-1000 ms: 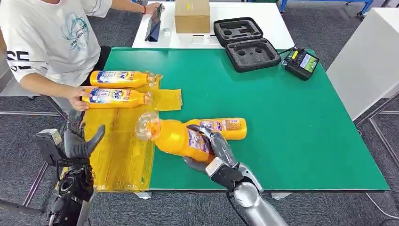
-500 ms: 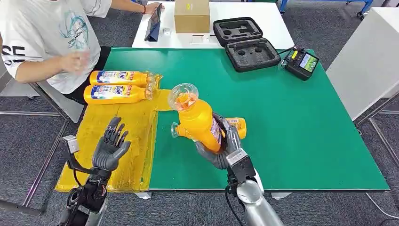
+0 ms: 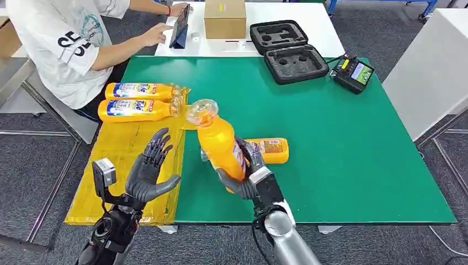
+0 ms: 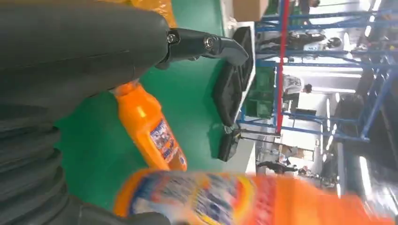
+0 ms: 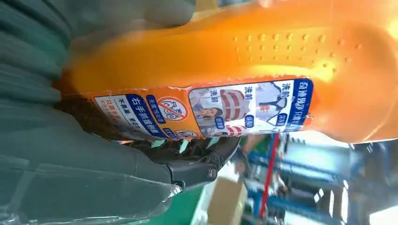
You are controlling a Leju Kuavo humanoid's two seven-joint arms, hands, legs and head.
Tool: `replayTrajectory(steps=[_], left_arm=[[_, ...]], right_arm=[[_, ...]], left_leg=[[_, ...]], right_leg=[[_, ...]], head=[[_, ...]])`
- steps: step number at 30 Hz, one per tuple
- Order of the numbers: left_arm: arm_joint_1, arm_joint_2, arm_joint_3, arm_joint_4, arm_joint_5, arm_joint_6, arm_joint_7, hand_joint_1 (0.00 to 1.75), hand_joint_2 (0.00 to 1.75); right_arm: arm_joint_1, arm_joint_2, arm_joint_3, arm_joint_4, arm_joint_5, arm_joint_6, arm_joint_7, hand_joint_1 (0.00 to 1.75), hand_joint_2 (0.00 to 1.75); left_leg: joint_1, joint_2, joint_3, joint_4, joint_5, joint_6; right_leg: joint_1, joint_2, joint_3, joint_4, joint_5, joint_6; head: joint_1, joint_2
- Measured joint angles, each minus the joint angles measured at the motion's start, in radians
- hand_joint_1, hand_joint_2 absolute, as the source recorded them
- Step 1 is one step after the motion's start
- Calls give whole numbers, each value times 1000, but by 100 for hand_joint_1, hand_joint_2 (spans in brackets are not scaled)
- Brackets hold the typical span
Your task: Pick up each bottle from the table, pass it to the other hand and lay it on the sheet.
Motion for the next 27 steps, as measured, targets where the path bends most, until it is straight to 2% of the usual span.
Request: replayTrajectory(steps=[7,19,27], left_arm=[[-18,0,-53,-1,37,-17,39,0,175],[-38,-1,-90,24,154,-87,95,0,175],[-54,0,-114,38,246,-99,156,0,175]], right_arm=[[-40,38,84,92,32,4,3,175,175],[-70,60,141,149,53,-4,11,175,175],[-92,62,162,204,54,-95,15,175,175]], left_leg=[[0,0,0,0,0,0],[0,0,0,0,0,0],[0,0,0,0,0,0]], right_leg=[[0,0,0,0,0,0],[0,0,0,0,0,0],[0,0,0,0,0,0]], head=[[0,0],[0,0],[0,0]])
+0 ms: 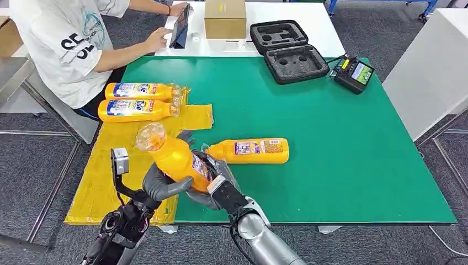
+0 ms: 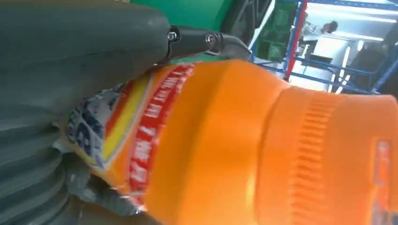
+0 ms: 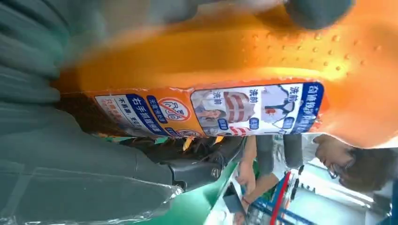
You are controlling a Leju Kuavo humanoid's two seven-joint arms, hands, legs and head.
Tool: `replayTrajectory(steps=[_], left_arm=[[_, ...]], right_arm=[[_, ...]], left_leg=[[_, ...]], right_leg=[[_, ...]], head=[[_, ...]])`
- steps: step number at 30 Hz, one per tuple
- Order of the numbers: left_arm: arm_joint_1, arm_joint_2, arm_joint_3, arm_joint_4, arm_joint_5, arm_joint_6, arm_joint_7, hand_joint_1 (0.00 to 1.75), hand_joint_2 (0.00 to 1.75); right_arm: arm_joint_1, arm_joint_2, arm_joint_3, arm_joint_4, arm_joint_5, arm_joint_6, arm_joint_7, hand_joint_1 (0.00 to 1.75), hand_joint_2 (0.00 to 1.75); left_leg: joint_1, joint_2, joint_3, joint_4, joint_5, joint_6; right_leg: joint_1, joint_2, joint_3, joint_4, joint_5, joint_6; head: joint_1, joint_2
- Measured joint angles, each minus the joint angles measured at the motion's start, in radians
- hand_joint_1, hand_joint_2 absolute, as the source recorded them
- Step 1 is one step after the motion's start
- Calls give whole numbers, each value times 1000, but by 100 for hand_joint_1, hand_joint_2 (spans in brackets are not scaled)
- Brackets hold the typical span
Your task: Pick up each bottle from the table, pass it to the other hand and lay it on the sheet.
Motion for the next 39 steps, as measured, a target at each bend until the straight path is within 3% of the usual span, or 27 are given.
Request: replayTrajectory(steps=[5,9,10,11,12,15,22,24,27,28,35,37,39], left_arm=[[0,0,-10,3,0,62,23,0,175],[0,0,-16,3,-3,97,25,0,175],[0,0,-18,3,-4,105,25,12,175],[0,0,-20,3,-5,110,24,56,175],[0,0,-21,3,-6,111,24,150,175],[-3,0,-27,7,-13,134,23,175,175],[-11,-9,-31,19,5,188,15,175,175],[-11,-9,-31,20,11,191,12,175,175],[-12,-9,-32,20,19,191,6,175,175],[-13,-9,-32,20,23,191,2,175,175],[-19,-12,-31,20,11,244,-62,175,175],[-25,-15,-22,19,-49,318,-108,175,175],[-36,-16,-1,23,-138,425,-160,175,175]], right_arm=[[-11,2,27,19,102,-124,42,175,175],[-13,8,40,28,129,-140,69,175,175],[-14,10,42,29,131,-140,74,175,175],[-14,11,42,30,132,-140,77,175,175],[-14,12,43,31,133,-141,78,175,175],[-18,12,46,35,142,-142,86,175,175],[-19,12,44,39,154,-135,94,175,175],[-18,12,43,39,159,-133,93,0,175],[-18,12,42,38,159,-127,89,0,175],[-16,12,42,37,152,-125,84,0,0],[-3,12,38,1,99,-110,42,0,0],[16,11,37,-33,86,-120,8,0,0],[37,10,37,-97,164,-229,-38,0,0]], left_leg=[[0,0,0,0,0,0],[0,0,0,0,0,0],[0,0,0,0,0,0],[0,0,0,0,0,0],[0,0,0,0,0,0],[0,0,0,0,0,0],[0,0,0,0,0,0],[0,0,0,0,0,0],[0,0,0,0,0,0],[0,0,0,0,0,0],[0,0,0,0,0,0],[0,0,0,0,0,0],[0,1,-1,0,0,0]], right_leg=[[0,0,0,0,0,0],[0,0,0,0,0,0],[0,0,0,0,0,0],[0,0,0,0,0,0],[0,0,0,0,0,0],[0,0,0,0,0,0],[0,0,0,0,0,0],[0,0,0,0,0,0],[0,0,-1,0,0,0],[0,0,-1,0,0,0],[0,0,-1,0,0,0],[0,0,0,0,0,0],[0,1,-1,0,0,0]], head=[[0,0],[0,0],[0,0],[0,0],[0,0],[0,0],[0,0],[0,0],[0,0],[0,0],[0,0],[1,0],[0,0]])
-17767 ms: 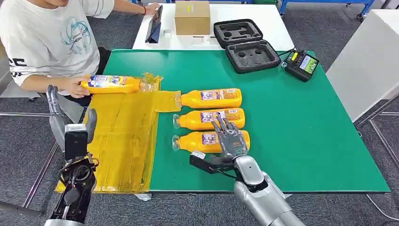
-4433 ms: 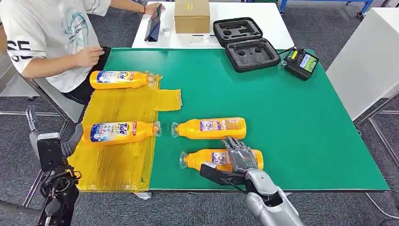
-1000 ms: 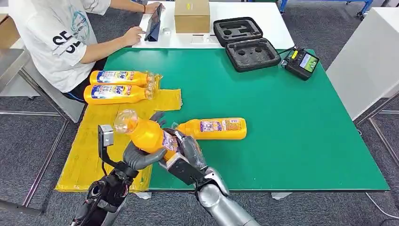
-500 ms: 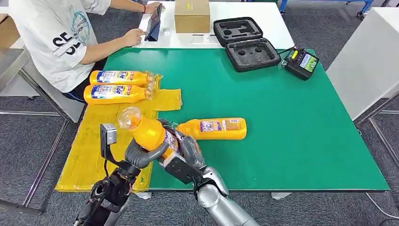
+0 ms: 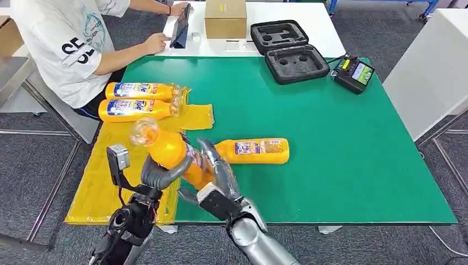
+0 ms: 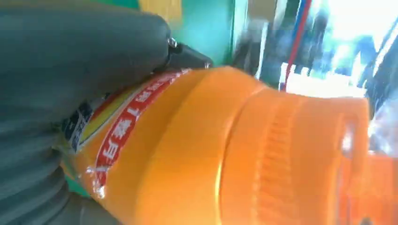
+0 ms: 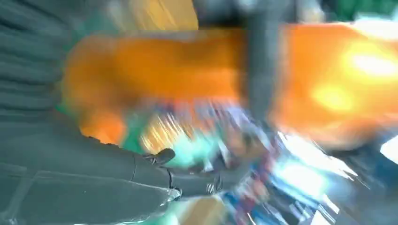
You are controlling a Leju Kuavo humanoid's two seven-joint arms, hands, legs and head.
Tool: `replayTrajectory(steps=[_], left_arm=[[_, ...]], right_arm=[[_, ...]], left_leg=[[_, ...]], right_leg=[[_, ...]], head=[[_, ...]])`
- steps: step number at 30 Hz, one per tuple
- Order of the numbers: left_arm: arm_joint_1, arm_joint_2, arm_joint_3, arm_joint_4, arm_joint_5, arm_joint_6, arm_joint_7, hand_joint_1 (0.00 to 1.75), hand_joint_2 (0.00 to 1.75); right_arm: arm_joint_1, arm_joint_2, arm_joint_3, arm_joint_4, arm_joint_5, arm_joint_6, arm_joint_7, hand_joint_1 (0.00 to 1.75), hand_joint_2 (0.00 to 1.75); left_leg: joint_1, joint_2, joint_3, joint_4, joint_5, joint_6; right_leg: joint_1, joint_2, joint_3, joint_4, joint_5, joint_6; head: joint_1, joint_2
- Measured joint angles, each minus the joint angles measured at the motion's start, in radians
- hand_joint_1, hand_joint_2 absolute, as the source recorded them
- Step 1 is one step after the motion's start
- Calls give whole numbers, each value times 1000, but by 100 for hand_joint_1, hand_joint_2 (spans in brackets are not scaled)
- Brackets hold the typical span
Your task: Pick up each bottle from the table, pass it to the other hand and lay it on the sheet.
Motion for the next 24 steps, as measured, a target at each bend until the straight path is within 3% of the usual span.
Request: replayTrajectory(steps=[3,7,13,20,24], left_arm=[[-23,3,37,13,-134,117,-67,175,175],[-43,4,61,30,-345,292,-155,175,175],[-65,12,81,50,-563,452,-168,175,175],[-142,65,63,152,-1040,432,90,175,175],[-177,87,58,206,-1112,410,132,175,175]], right_arm=[[35,1,2,-118,206,-157,-23,0,0],[87,16,-10,-291,398,-167,-54,0,0],[106,9,-14,-423,355,-168,-28,0,0],[105,4,2,-436,229,-168,-48,0,0],[107,3,4,-436,211,-168,-52,0,0]], left_leg=[[0,0,0,0,0,0],[0,0,0,0,0,0],[0,-1,0,0,1,0],[0,0,0,0,1,0],[0,0,0,0,2,0]], right_leg=[[0,-1,0,0,0,0],[0,-1,0,0,0,0],[0,-1,0,0,0,0],[0,0,0,0,1,0],[0,0,0,0,1,0]], head=[[1,0],[1,0],[0,0],[0,0],[0,0]])
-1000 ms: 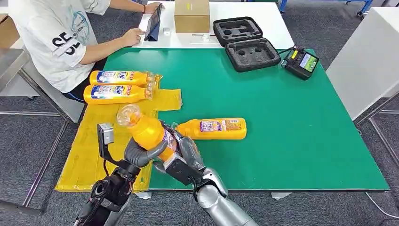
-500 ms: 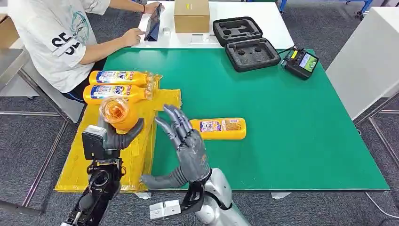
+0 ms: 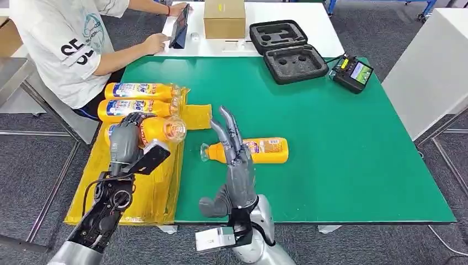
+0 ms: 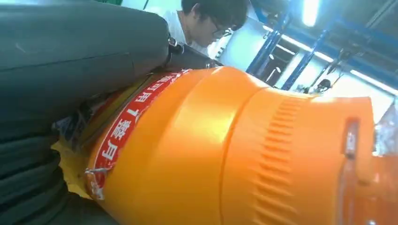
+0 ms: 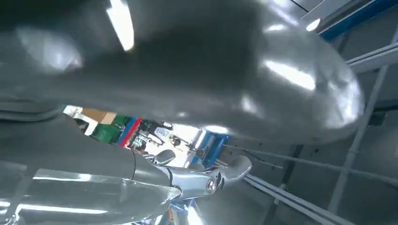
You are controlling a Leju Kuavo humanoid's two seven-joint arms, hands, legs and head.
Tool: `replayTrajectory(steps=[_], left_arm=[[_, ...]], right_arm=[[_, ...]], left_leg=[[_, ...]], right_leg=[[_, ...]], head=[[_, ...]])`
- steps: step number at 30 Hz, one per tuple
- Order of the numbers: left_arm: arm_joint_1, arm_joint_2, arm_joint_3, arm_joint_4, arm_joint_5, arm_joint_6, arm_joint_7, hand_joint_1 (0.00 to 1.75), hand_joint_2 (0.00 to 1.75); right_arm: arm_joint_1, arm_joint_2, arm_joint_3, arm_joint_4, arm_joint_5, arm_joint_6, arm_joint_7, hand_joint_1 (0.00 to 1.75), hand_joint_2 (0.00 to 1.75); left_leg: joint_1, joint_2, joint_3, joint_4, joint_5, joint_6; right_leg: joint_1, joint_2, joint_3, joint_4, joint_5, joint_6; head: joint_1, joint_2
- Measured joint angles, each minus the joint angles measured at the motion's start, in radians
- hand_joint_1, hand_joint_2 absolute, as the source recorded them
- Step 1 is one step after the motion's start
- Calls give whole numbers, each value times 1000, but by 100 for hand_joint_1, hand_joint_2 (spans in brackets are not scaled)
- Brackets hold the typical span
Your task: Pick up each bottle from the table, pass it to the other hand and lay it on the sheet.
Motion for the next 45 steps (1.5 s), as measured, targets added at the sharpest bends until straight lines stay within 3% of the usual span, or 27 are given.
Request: replayTrajectory(steps=[5,13,23,29,30,32,33,35,45], left_arm=[[-52,36,-39,91,-191,-197,139,175,175],[-110,68,-68,235,-313,-378,211,175,175],[-154,86,-69,334,-349,-437,236,175,175],[-183,87,-63,390,-329,-474,213,161,175],[-188,87,-63,398,-328,-480,207,143,175],[-194,87,-63,411,-329,-484,202,127,175],[-197,87,-63,418,-333,-481,202,42,175],[-201,86,-63,430,-343,-476,207,3,175],[-216,83,-54,471,-325,-489,195,0,175]], right_arm=[[0,-3,6,7,-68,0,2,0,0],[-4,-5,19,19,-95,0,14,0,0],[-12,-5,32,31,-115,0,26,0,0],[-17,-5,35,38,-122,0,35,0,0],[-18,-5,36,40,-124,0,36,0,0],[-20,-5,40,44,-127,0,38,0,0],[-22,-5,41,47,-128,0,39,0,0],[-23,-5,42,50,-129,0,41,0,0],[-27,-5,49,69,-139,0,49,0,0]], left_leg=[[0,0,-1,0,0,0],[0,0,-1,0,0,0],[0,0,-1,0,0,0],[0,-1,-1,0,0,0],[0,-1,-1,0,0,0],[0,-1,0,0,0,0],[0,-1,0,0,0,0],[0,-1,0,0,0,0],[0,-1,2,0,0,-1]], right_leg=[[0,0,0,0,0,0],[0,0,0,0,0,0],[0,0,0,0,0,0],[0,0,0,0,0,0],[0,0,0,0,0,0],[0,0,1,0,0,0],[0,0,1,0,0,0],[0,0,1,0,0,0],[0,0,2,0,0,0]], head=[[0,0],[0,0],[0,0],[0,0],[0,0],[0,0],[0,0],[0,0],[0,0]])
